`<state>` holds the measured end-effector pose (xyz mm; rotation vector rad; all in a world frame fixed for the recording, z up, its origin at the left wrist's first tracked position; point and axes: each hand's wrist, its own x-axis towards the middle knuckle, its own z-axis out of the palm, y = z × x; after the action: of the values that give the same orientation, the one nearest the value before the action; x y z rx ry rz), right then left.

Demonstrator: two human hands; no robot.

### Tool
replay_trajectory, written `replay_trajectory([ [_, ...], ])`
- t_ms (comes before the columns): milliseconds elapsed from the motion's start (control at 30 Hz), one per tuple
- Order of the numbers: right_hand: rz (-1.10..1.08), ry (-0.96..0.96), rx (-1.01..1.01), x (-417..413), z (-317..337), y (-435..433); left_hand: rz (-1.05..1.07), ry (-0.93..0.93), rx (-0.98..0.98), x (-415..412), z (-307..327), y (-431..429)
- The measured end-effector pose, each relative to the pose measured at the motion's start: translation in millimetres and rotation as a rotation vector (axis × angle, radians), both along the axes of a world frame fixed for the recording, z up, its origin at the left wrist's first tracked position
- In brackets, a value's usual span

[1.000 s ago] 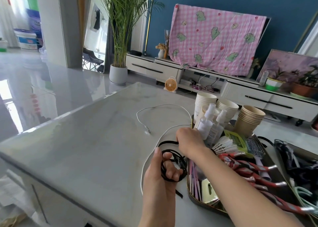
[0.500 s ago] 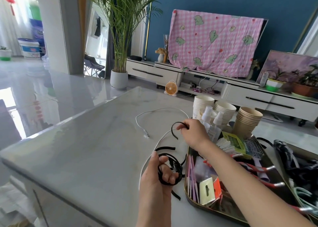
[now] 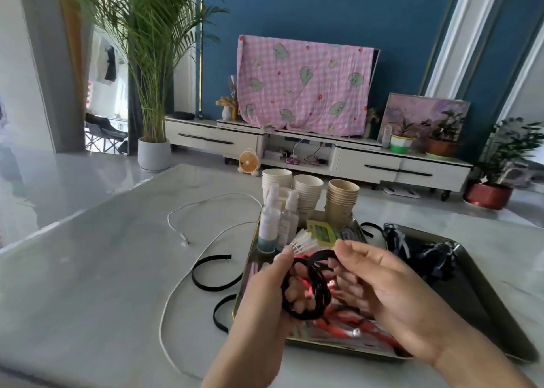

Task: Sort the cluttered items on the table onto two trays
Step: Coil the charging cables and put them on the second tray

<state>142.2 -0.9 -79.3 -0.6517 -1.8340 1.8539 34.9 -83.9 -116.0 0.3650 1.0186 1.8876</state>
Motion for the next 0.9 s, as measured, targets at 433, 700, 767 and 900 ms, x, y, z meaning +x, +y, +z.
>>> replay_trajectory([
  [433, -0.253, -0.087, 0.557, 91, -16, 21, -0.171, 0.307, -0.039, 73, 3, 42],
  [700, -0.491, -0.17, 0.94, 97, -42, 14, -0.25, 0.451, 0.055, 90, -8, 40],
  [767, -0.5, -0.159, 1.07, 98, -46, 16, -0.319, 0.421, 0.055, 88, -8, 41],
  [900, -0.522, -0.181, 1.401, 106, -54, 20, -0.476, 0.378, 0.014, 87, -5, 40],
])
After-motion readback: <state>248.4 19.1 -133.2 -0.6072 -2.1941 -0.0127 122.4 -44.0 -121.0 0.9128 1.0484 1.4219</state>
